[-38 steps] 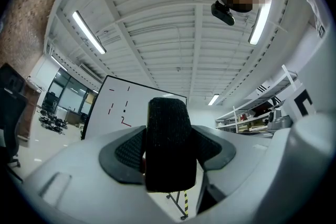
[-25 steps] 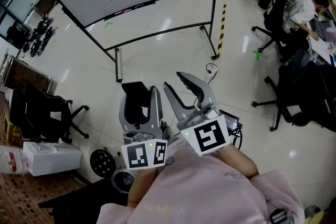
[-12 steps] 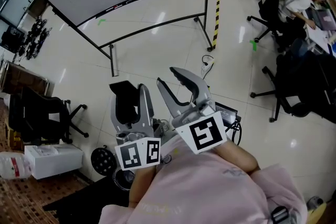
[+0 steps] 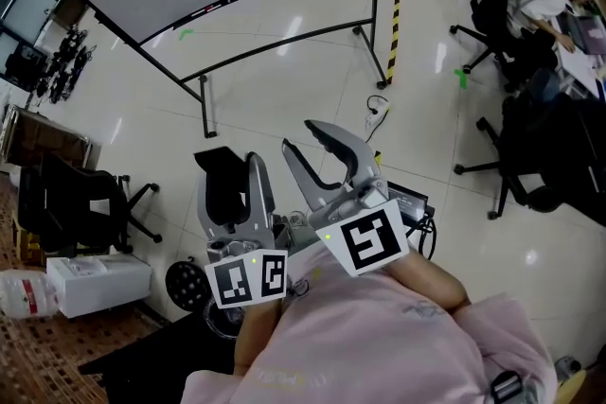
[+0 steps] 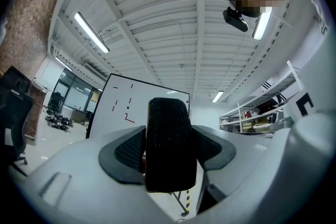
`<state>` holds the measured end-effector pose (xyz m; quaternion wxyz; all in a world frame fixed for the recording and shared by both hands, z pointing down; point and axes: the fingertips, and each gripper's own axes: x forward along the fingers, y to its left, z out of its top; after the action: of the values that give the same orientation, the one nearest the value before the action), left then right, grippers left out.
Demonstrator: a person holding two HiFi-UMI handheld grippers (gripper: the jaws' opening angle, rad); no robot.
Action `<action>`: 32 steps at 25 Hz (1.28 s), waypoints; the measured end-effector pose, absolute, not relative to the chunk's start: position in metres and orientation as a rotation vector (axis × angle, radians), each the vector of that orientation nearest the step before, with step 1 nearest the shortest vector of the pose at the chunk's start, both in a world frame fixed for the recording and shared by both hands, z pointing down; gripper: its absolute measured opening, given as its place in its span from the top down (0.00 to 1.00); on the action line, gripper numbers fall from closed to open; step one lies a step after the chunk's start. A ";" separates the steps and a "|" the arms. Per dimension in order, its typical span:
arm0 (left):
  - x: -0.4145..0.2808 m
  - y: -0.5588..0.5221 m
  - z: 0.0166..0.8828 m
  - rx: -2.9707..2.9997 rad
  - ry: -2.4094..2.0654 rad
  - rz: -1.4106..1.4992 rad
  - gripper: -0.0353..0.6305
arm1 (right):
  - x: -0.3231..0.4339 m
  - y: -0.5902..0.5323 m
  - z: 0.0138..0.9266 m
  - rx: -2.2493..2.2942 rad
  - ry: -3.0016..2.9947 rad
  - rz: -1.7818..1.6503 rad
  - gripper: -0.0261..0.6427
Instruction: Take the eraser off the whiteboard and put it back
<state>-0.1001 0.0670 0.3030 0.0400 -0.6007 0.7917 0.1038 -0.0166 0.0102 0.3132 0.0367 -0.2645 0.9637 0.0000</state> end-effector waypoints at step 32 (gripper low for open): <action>-0.387 -0.293 0.291 -2.016 2.285 0.475 0.54 | -0.231 -0.330 0.334 -1.244 2.845 0.026 0.76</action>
<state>-0.3865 -0.2934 0.2906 0.0288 -0.6534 0.7406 0.1541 -0.2308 -0.3302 0.3342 0.0180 -0.4006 0.9160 0.0084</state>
